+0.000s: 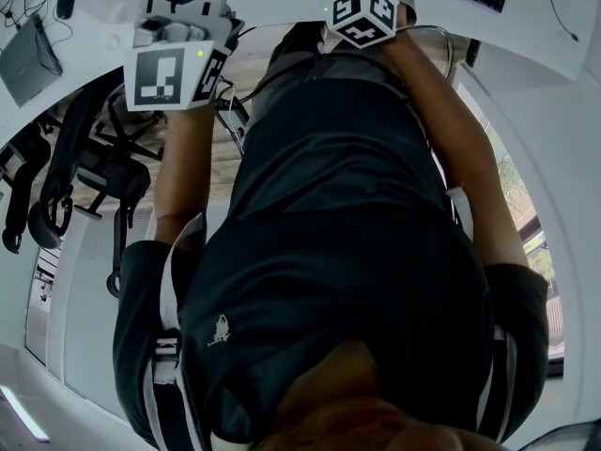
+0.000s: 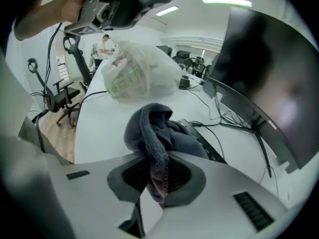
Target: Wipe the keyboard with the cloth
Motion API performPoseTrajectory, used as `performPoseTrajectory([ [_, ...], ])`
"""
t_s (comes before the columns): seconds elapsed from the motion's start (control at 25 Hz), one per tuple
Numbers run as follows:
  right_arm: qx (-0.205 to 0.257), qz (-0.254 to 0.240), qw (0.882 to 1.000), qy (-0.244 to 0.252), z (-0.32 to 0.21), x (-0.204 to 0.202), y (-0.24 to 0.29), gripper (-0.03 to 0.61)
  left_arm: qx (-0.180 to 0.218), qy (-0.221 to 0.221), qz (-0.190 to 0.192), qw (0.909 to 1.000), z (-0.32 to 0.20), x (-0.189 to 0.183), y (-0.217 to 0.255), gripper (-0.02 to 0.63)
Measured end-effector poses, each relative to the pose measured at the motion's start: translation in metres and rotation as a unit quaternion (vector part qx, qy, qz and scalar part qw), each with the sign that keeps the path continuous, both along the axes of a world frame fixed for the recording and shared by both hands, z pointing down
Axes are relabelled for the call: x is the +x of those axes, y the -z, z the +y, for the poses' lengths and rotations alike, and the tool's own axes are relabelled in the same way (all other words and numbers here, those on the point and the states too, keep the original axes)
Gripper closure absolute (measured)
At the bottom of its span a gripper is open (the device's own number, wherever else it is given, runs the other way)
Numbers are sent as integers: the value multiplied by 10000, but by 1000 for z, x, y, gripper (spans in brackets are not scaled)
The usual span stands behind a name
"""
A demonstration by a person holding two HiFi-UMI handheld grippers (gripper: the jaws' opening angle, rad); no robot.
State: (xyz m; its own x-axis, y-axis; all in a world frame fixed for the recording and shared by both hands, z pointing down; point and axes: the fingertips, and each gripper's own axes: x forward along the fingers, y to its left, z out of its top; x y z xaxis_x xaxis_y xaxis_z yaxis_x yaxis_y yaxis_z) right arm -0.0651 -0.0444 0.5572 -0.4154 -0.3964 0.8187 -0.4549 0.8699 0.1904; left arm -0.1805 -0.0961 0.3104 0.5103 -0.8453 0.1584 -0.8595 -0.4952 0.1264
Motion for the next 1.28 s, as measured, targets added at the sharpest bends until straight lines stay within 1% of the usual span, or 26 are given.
performPoseTrajectory([
  [0.12, 112, 178, 9974, -695, -23, 53, 4, 532, -55, 52, 37, 10000, -1, -5, -4, 609],
  [0.2, 200, 297, 9947, -960, -35, 69, 6, 532, -75, 54, 59, 9999, -1, -6, -6, 609],
  [0.28, 297, 351, 9952, -865, -41, 58, 6, 532, -95, 45, 70, 9999, -2, -5, -8, 609],
  [0.48, 427, 208, 9986, -219, -45, -4, 10, 534, -86, -9, 55, 9999, -5, 4, -6, 609],
  [0.56, 417, 139, 9990, -122, -48, -9, 11, 534, -81, -17, 32, 10000, -6, 4, -5, 610],
  [0.68, 454, 122, 9982, -364, -62, 18, 14, 534, -81, 8, 14, 10000, -7, 1, -5, 609],
  [0.84, 634, 362, 9913, -1091, -88, 77, 19, 534, -80, 79, 16, 9999, -6, -2, -5, 609],
  [0.92, 664, 461, 9880, -1314, -94, 91, 18, 534, -82, 94, 31, 9999, -5, -3, -6, 609],
  [1.0, 696, 508, 9889, -1213, -92, 79, 16, 534, -102, 92, 45, 9999, -4, -3, -8, 609],
  [1.2, 747, 282, 9960, -394, -76, -2, 15, 534, -128, 36, 22, 9999, -5, 0, -8, 609],
  [1.28, 771, 256, 9965, -207, -74, -13, 16, 534, -104, 14, 2, 9999, -6, 3, -6, 609],
])
